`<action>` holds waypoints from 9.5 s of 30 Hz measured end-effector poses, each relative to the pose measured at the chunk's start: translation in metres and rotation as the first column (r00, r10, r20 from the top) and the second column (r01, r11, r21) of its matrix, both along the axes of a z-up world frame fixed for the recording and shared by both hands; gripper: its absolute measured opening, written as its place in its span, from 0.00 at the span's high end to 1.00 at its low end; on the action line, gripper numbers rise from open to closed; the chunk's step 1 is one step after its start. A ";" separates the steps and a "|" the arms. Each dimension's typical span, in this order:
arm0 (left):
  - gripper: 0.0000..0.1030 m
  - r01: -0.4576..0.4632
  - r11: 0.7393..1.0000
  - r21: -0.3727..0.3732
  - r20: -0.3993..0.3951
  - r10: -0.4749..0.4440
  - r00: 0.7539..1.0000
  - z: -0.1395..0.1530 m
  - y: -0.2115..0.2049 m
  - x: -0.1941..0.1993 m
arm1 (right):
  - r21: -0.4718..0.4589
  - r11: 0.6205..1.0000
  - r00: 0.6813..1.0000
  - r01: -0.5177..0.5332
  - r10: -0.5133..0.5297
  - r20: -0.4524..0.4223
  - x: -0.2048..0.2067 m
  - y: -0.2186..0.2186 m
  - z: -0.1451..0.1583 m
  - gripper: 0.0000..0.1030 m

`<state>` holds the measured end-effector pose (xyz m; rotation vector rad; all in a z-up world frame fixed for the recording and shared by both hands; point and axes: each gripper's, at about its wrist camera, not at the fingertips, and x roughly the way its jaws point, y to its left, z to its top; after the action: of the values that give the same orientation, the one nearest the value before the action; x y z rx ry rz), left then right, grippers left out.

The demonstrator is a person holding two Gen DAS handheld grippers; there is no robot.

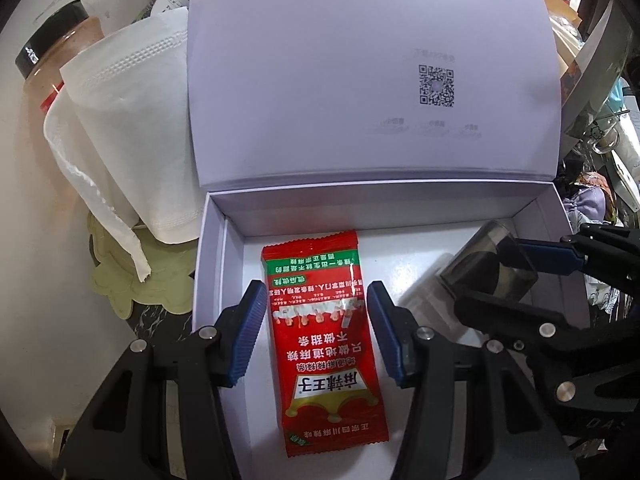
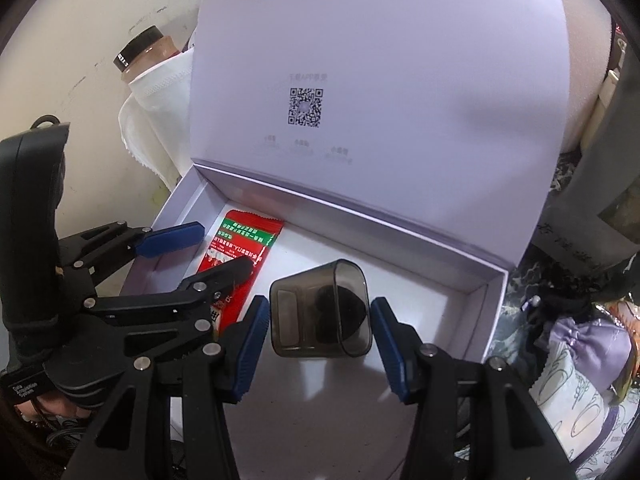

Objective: Organize objects
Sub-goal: 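Lower the red packet and dark container into the box and open both grippers, then withdraw both grippers from the box back over the table, then grasp the white printed pouch with the left gripper while the right gripper grasps the black polka-dot item, then lift and carry the white pouch and polka-dot item toward the open box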

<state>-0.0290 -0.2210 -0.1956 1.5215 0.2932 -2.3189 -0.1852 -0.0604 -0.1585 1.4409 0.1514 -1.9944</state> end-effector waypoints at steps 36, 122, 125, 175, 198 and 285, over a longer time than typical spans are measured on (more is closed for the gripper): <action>0.46 0.015 0.998 -0.066 -0.070 -0.020 0.997 0.107 0.064 0.029 | -0.007 0.995 0.986 0.104 -0.104 -0.128 0.037 0.080 0.117 0.43; 0.34 0.016 0.995 0.102 -0.014 -0.014 1.000 0.031 0.260 -0.084 | -0.021 0.943 0.942 0.331 -0.332 -0.052 0.022 0.335 0.010 0.37; 0.29 0.044 0.995 0.088 0.003 -0.044 0.999 0.027 0.260 -0.090 | -0.008 0.949 0.947 0.314 -0.314 -0.075 0.012 0.329 0.005 0.37; 0.35 0.164 0.978 0.129 0.032 -0.170 0.985 -0.001 0.308 -0.048 | 0.100 0.968 0.971 0.230 -0.222 -0.082 0.061 0.343 -0.015 0.82; 0.26 0.226 0.971 0.077 0.024 -0.228 0.973 -0.008 0.347 0.003 | 0.139 0.961 0.962 0.240 -0.217 -0.165 0.101 0.345 -0.016 0.45; 0.39 0.002 1.000 -0.022 -0.063 -0.003 0.998 0.136 0.118 0.147 | 0.070 0.992 0.985 -0.105 0.114 -0.132 0.139 0.076 0.098 0.85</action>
<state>0.1179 -0.1030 -0.0594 1.4411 0.2805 -2.3676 -0.0462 0.0155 -0.0606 1.3057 0.3478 -2.0122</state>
